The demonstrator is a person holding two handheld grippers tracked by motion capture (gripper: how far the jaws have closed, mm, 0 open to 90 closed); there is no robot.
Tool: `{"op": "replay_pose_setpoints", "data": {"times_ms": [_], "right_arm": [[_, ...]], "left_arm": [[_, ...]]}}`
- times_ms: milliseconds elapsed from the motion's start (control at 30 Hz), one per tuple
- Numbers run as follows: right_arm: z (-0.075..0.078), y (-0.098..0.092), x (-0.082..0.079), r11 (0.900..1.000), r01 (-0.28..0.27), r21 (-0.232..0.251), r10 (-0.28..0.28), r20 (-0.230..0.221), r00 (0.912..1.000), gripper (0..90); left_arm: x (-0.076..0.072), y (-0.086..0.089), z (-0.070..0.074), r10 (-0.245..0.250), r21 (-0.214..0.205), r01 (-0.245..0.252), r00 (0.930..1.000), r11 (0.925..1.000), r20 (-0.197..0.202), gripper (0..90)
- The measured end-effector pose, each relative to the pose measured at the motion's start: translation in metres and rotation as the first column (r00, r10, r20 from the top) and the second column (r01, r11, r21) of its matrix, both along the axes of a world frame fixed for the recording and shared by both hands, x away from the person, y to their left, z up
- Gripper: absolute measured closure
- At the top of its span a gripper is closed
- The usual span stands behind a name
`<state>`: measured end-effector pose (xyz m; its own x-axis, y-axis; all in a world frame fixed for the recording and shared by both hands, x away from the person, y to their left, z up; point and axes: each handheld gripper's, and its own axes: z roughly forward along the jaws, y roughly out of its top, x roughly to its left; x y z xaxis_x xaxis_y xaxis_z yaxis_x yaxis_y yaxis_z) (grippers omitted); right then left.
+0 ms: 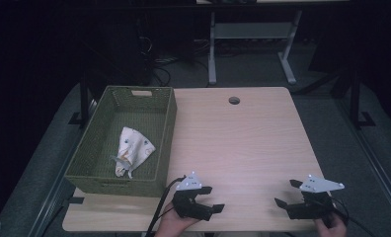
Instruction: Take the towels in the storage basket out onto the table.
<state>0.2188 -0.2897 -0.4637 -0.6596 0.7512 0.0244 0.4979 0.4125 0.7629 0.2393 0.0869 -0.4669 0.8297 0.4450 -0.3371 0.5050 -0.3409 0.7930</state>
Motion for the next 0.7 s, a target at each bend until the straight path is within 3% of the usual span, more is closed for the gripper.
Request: {"op": "replay_pose_setpoints", "data": {"times_ms": [167,700], "right_arm": [[-0.0003,0.0013,0.0026,1.0000,-0.007,0.003,0.007,0.000,1.0000,14.0],[0.0016,0.0043,0.0003,0.9998,-0.017,0.011,0.017,0.011,0.9998,14.0]], "left_arm": [[0.0008,0.0015,-0.0028,-0.004,0.014,0.004,1.0000,0.9999,-0.001,24.4],[0.0015,0.0003,0.0027,0.017,-0.027,-0.017,0.9998,0.9995,-0.005,24.2]]}}
